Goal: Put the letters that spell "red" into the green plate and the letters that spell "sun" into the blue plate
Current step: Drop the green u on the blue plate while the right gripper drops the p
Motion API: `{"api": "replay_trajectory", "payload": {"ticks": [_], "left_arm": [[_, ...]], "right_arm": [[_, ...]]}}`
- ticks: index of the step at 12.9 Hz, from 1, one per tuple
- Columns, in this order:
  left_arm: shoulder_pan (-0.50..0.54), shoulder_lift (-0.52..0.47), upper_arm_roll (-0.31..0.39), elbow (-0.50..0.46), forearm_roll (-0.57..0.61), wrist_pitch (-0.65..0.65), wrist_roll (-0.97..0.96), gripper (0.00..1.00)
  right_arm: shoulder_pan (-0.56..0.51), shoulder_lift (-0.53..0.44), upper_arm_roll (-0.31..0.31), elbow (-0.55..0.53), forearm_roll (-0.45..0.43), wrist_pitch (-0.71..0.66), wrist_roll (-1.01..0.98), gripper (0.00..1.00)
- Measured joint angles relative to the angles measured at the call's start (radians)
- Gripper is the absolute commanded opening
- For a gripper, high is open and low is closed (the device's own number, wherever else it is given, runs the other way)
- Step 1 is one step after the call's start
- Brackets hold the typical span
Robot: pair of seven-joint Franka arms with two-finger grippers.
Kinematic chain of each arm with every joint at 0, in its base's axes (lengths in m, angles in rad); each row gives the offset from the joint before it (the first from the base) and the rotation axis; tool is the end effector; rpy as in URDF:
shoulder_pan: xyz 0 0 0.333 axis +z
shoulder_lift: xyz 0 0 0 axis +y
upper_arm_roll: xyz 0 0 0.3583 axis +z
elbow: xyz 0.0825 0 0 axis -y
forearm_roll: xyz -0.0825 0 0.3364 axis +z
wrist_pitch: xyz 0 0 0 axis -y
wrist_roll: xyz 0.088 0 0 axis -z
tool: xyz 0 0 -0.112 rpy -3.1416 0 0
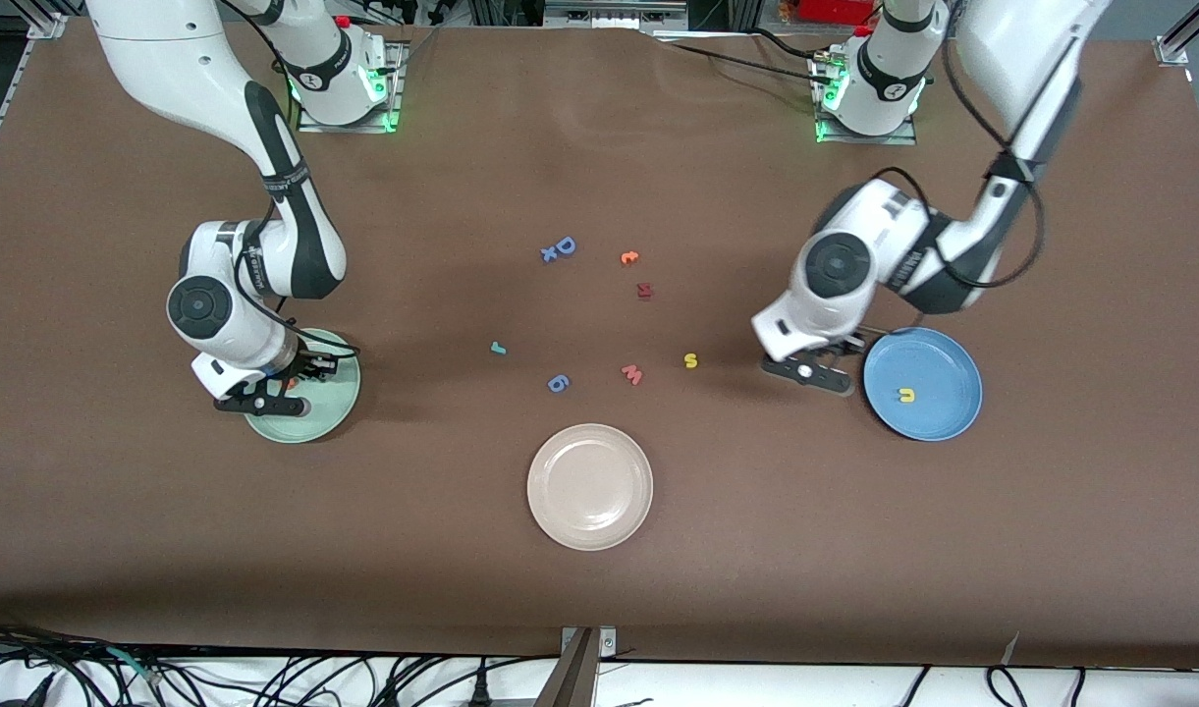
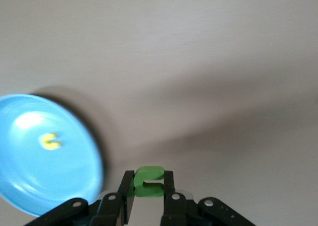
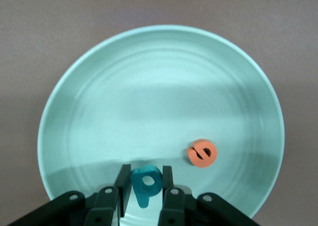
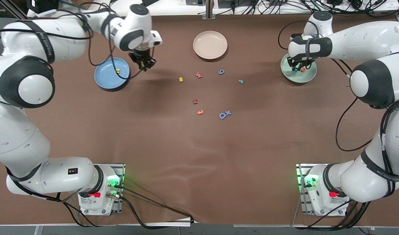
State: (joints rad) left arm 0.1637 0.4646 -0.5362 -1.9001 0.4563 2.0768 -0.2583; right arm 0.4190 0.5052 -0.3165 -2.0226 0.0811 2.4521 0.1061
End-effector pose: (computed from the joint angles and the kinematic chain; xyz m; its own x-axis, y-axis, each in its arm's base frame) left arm 0.5636 -0.1630 0.3340 0.9278 -0.3305 -0.1733 -0.3579 -0.9196 -0.1620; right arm 0.5830 0.0733 0.2739 0.9987 -0.0360 -0.0347 -0.0321 -0.9937 0.1069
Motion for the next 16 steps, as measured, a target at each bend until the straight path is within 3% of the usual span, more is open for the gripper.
{"api": "replay_trajectory", "payload": {"ticks": [4, 7, 9, 10, 11, 12, 16], "left_arm": [[0.203, 0.03, 0.002, -0.001, 0.0, 0.011, 0.266, 0.08], [0.24, 0.087, 0.002, -0.005, 0.0, 0.044, 0.285, 0.13], [0.25, 0.115, 0.002, -0.01, 0.0, 0.045, 0.285, 0.19], [0.256, 0.121, 0.002, -0.014, 0.0, 0.045, 0.285, 0.28], [0.263, 0.124, 0.002, -0.018, 0.0, 0.045, 0.285, 0.74], [0.267, 0.127, 0.002, -0.02, 0.0, 0.045, 0.285, 1.0], [0.271, 0.13, -0.004, -0.018, 0.0, 0.045, 0.285, 1.0]], "right_arm": [[0.003, -0.03, 0.0, -0.002, 0.0, 0.002, -0.002, 1.0], [0.009, -0.045, 0.01, 0.024, 0.002, -0.037, 0.024, 1.0], [0.015, -0.045, 0.057, 0.044, 0.002, -0.048, 0.132, 1.0], [0.023, -0.041, 0.093, 0.054, 0.002, -0.048, 0.21, 1.0], [0.033, -0.034, 0.124, 0.066, 0.003, -0.048, 0.284, 1.0], [0.04, -0.021, 0.151, 0.084, 0.004, -0.048, 0.355, 1.0], [0.096, 0.059, 0.207, 0.176, 0.005, -0.046, 0.583, 1.0]]}}
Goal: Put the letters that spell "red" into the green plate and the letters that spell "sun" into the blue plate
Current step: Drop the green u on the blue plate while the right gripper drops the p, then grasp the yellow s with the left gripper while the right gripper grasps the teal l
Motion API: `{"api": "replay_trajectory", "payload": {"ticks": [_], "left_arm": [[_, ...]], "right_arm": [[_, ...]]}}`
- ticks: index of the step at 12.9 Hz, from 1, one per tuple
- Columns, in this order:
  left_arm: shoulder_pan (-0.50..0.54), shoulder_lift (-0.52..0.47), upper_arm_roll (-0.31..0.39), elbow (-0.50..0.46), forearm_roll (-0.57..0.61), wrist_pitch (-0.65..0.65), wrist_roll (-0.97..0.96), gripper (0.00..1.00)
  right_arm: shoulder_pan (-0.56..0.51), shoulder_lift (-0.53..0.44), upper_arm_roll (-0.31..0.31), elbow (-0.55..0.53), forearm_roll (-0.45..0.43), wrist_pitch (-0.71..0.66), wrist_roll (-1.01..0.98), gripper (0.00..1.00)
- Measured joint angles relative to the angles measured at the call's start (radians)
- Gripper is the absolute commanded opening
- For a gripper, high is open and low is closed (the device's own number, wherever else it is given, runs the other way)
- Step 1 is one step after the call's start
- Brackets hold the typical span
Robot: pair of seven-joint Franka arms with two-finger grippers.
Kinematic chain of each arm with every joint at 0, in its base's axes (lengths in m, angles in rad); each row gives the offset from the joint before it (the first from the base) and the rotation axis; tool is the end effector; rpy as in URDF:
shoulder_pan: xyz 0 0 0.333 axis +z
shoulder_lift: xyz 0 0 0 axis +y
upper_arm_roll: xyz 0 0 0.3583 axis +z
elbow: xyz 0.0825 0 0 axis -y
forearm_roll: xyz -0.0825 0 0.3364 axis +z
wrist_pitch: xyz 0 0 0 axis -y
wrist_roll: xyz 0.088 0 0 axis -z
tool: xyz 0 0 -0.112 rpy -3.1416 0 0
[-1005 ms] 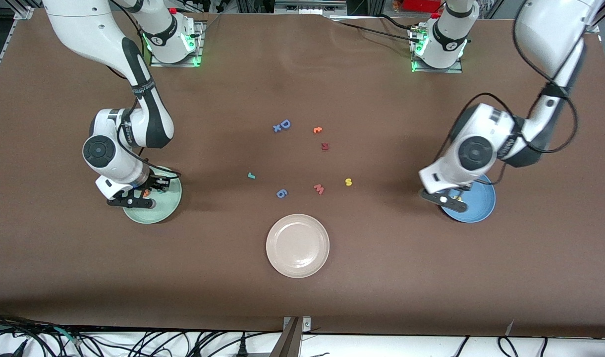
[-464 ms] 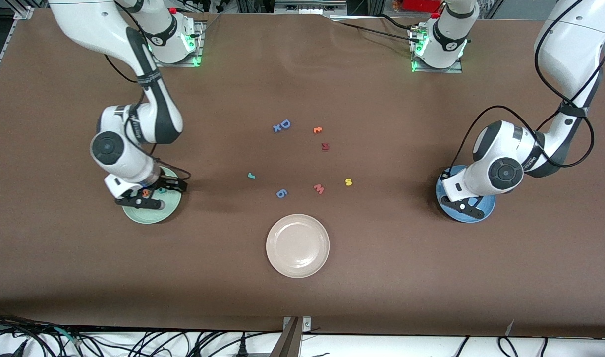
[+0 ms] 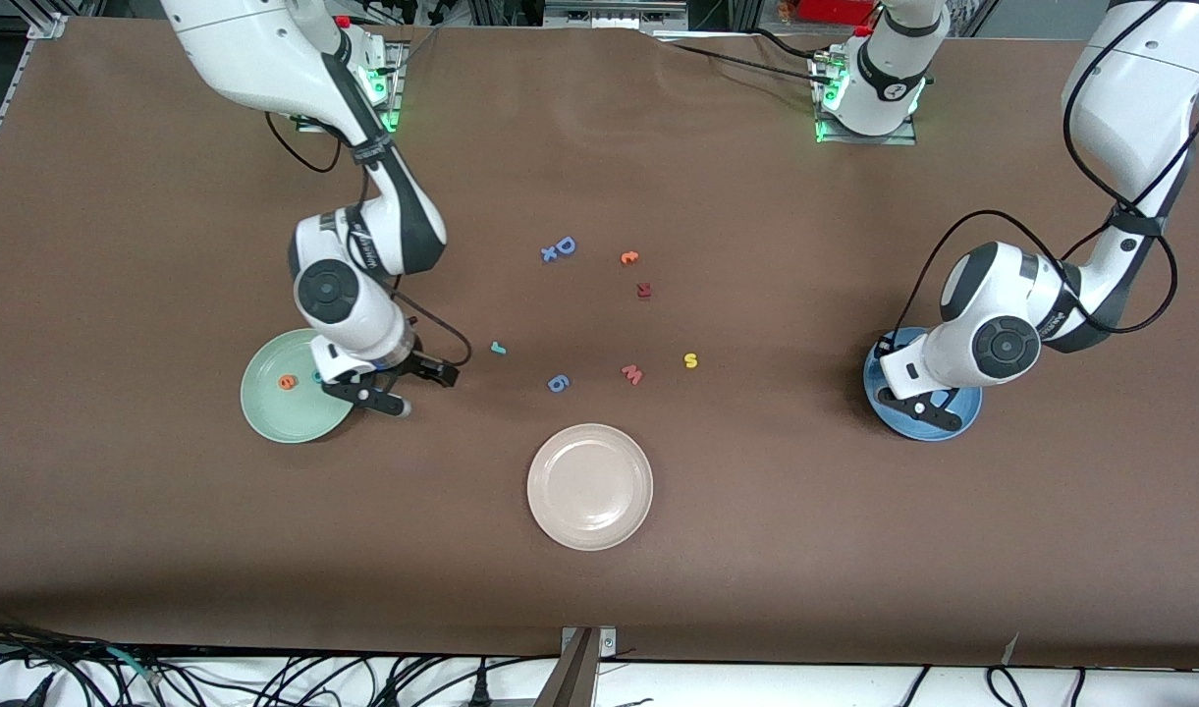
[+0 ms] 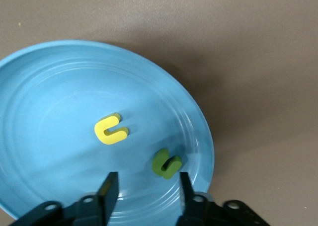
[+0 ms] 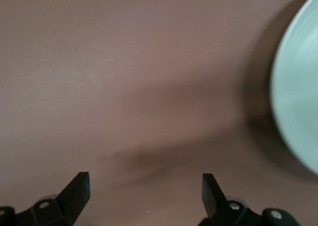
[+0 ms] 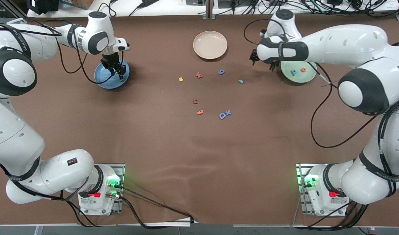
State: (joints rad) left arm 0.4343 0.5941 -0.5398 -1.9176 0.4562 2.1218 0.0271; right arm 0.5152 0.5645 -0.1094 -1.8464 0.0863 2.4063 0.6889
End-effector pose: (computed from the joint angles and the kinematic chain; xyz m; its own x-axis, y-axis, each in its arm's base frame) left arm 0.5825 -0.0138 0.2629 0.8889 -0.3707 -0.2690 -0.3864 -0.9223 -0.0058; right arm 0.5799 0.2587 0.2855 0.9459 -0.3243 0.0004 -0.3243 -0.9459 0.0005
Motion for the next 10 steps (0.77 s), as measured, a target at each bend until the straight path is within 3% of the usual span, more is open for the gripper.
{"api": "replay_trajectory", "payload": {"ticks": [3, 7, 10], "left_arm": [[0.004, -0.017, -0.042, 0.011, 0.0, -0.006, 0.0, 1.0], [0.003, -0.072, -0.173, 0.013, -0.045, -0.034, -0.01, 1.0], [-0.038, -0.076, -0.217, 0.013, -0.053, -0.034, -0.107, 1.0]], "right_arm": [[0.052, 0.03, 0.003, 0.017, 0.001, 0.012, 0.102, 1.0], [0.112, 0.047, 0.004, 0.018, 0.001, 0.021, 0.197, 1.0], [0.137, 0.072, 0.004, 0.018, 0.001, 0.053, 0.247, 1.0]]}}
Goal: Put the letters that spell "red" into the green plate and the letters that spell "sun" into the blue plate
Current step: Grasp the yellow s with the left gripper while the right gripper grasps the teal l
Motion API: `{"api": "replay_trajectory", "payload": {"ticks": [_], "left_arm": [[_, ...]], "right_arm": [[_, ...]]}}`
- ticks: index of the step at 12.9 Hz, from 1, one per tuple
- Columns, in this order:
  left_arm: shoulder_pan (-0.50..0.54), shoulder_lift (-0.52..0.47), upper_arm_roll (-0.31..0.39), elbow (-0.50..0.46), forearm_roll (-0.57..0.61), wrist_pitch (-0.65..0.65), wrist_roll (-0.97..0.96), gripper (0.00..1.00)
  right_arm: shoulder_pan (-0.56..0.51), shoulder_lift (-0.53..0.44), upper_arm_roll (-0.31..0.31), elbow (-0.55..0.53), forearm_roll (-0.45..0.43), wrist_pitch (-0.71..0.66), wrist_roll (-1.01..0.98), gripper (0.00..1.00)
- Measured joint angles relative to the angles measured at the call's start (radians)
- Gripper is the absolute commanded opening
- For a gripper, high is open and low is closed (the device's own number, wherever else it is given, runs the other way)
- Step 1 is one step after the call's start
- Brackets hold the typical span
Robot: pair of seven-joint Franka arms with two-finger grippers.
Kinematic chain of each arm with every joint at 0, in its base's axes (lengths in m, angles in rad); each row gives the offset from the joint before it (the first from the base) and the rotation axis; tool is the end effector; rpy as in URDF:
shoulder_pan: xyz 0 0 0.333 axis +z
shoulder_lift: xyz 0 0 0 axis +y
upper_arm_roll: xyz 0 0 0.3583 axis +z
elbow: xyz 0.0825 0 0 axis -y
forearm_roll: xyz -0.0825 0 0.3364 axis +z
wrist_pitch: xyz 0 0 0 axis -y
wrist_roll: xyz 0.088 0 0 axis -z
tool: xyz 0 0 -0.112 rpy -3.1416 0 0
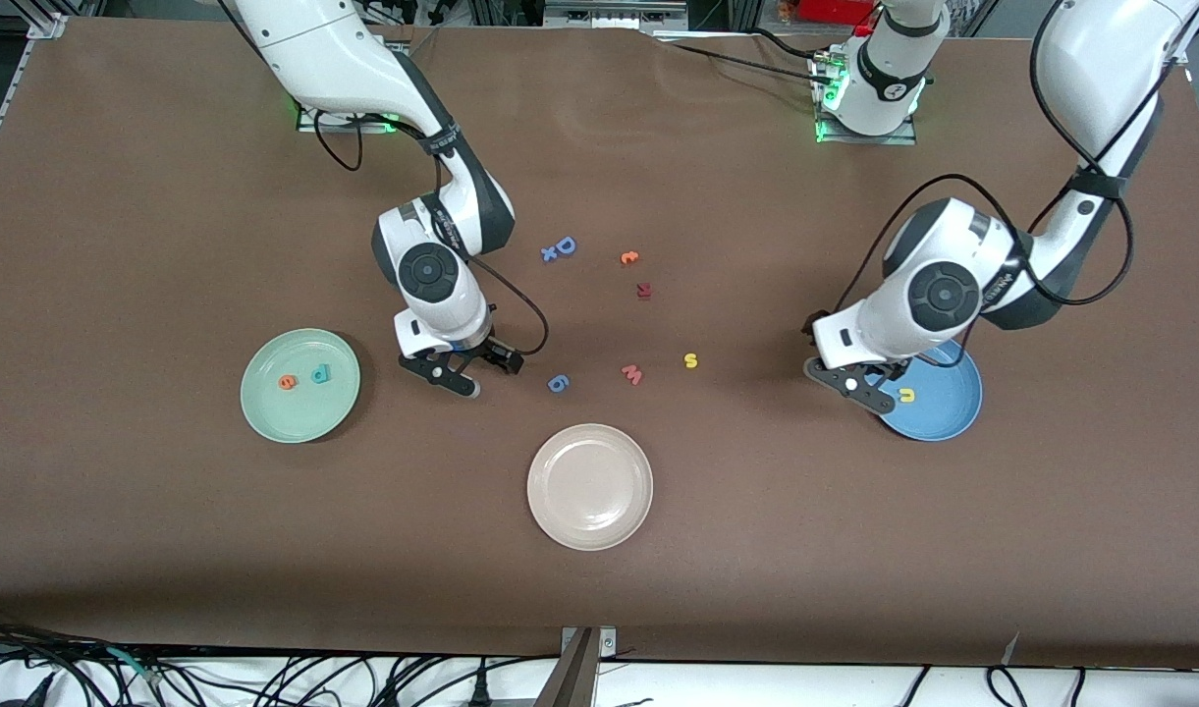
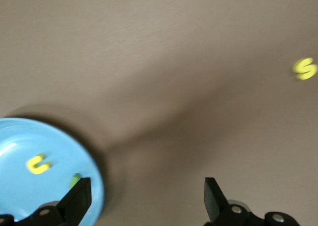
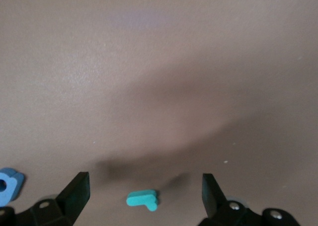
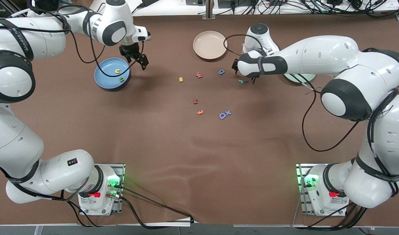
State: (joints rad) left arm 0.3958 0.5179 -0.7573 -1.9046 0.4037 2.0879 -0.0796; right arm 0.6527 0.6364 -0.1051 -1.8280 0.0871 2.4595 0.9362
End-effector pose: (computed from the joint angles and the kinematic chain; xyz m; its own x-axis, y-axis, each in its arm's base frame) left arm 0.5675 -0.1451 0.3382 0.8751 -0.4569 -0.1597 -0.4593 -0.8880 0.0240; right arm 0.5439 0.3413 0.2511 0.9065 -0.4222 0.0061 -0.4222 -0.9065 0.0044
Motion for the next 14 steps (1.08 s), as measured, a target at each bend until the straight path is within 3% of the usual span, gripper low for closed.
{"api": "replay_trajectory", "payload": {"ticks": [4, 7, 9, 12, 14], "left_arm": [[-0.138, 0.035, -0.001, -0.002, -0.004, 0.063, -0.287, 1.0], [-0.184, 0.117, 0.008, -0.005, -0.004, 0.218, -0.396, 1.0], [-0.267, 0.158, 0.067, -0.004, 0.012, 0.295, -0.477, 1.0], [-0.476, 0.18, 0.234, 0.028, 0.064, 0.33, -0.592, 1.0], [-0.503, 0.193, 0.252, 0.062, 0.064, 0.33, -0.605, 1.0]], "right_arm": [[0.015, 0.026, 0.0, 0.0, 0.0, 0.03, 0.023, 0.97], [0.028, 0.027, 0.0, 0.0, 0.0, 0.033, 0.043, 0.86], [0.033, 0.027, 0.0, 0.0, 0.0, 0.033, 0.046, 0.74], [0.033, 0.026, 0.0, 0.001, 0.0, 0.033, 0.046, 0.67], [0.034, 0.024, 0.0, 0.001, 0.0, 0.032, 0.047, 0.66]]}}
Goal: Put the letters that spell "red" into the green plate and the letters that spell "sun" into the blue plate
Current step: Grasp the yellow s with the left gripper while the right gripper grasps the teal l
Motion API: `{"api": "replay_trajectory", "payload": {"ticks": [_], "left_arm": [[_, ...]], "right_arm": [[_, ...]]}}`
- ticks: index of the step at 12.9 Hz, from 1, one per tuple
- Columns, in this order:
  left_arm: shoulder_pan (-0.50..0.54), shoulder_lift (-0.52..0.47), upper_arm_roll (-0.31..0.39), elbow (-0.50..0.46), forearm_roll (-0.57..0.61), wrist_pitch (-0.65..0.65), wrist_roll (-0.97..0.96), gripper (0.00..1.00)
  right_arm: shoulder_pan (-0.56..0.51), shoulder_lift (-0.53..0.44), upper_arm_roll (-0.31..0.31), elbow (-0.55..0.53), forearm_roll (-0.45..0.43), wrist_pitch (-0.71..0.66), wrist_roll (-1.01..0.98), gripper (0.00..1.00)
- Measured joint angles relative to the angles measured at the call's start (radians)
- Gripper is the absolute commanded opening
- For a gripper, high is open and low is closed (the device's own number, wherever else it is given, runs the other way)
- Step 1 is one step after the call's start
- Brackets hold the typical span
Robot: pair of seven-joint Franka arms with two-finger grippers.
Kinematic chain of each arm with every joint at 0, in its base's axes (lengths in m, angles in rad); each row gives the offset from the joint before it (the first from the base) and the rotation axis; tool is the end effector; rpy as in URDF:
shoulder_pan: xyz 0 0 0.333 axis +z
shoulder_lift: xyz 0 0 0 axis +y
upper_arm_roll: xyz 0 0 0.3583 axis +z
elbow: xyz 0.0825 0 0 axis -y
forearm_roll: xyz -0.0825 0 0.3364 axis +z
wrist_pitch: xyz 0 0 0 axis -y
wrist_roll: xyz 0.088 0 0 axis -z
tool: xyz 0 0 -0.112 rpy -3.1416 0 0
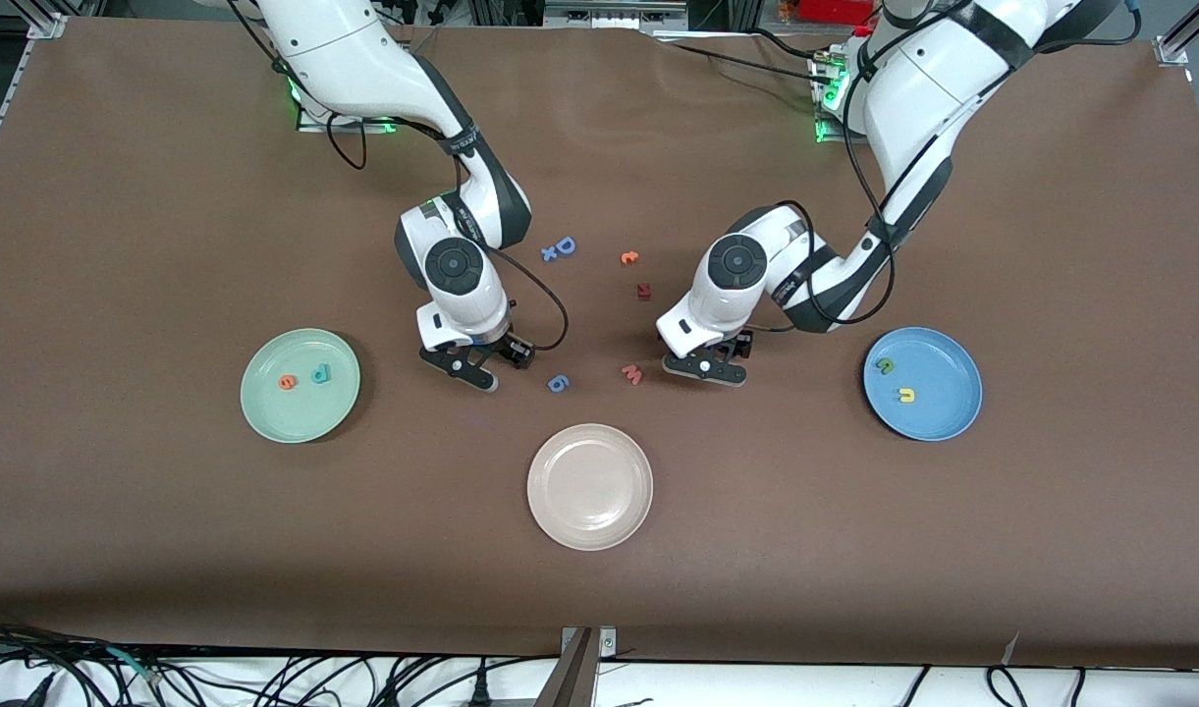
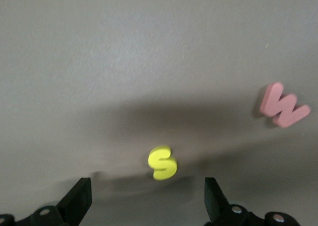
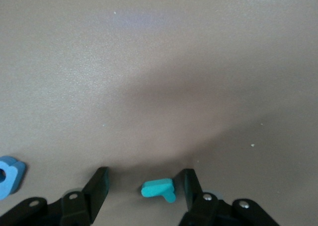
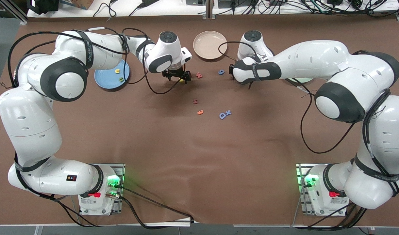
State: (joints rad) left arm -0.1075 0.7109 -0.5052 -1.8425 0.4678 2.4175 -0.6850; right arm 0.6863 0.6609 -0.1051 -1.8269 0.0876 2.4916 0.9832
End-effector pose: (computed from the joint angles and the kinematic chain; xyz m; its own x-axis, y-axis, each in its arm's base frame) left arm 0.5401 -0.3294 0.2390 0.9826 -0.1847 -0.0191 -0.1845 -0.9827 0.0126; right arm 0.5338 0.3601 0.2386 0.9007 -0.4343 0.0141 -0.4343 -0.9008 -0.0015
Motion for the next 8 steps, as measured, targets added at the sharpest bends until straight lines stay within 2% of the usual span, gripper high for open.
{"api": "replay_trajectory", "payload": {"ticks": [2, 3, 4, 5, 8], "left_arm": [[0.002, 0.006, 0.005, 0.019, 0.0, 0.0, 0.0, 0.99], [0.003, 0.009, 0.008, 0.027, 0.0, 0.0, 0.0, 0.97], [0.004, 0.015, 0.009, 0.036, 0.0, 0.003, 0.0, 0.94], [0.004, 0.025, 0.01, 0.045, 0.0, 0.017, 0.0, 0.94], [0.003, 0.044, 0.01, 0.054, 0.0, 0.032, 0.0, 0.86]], "right_arm": [[0.0, -0.001, 0.0, 0.0, 0.0, -0.002, 0.0, 0.61], [0.0, -0.001, 0.0, 0.001, 0.0, -0.004, 0.0, 0.57], [0.0, -0.002, 0.0, 0.002, 0.0, -0.01, 0.001, 0.47], [0.0, -0.002, 0.0, 0.003, 0.001, -0.012, 0.001, 0.42], [0.0, -0.006, -0.001, 0.007, 0.001, -0.045, 0.003, 0.31]]}}
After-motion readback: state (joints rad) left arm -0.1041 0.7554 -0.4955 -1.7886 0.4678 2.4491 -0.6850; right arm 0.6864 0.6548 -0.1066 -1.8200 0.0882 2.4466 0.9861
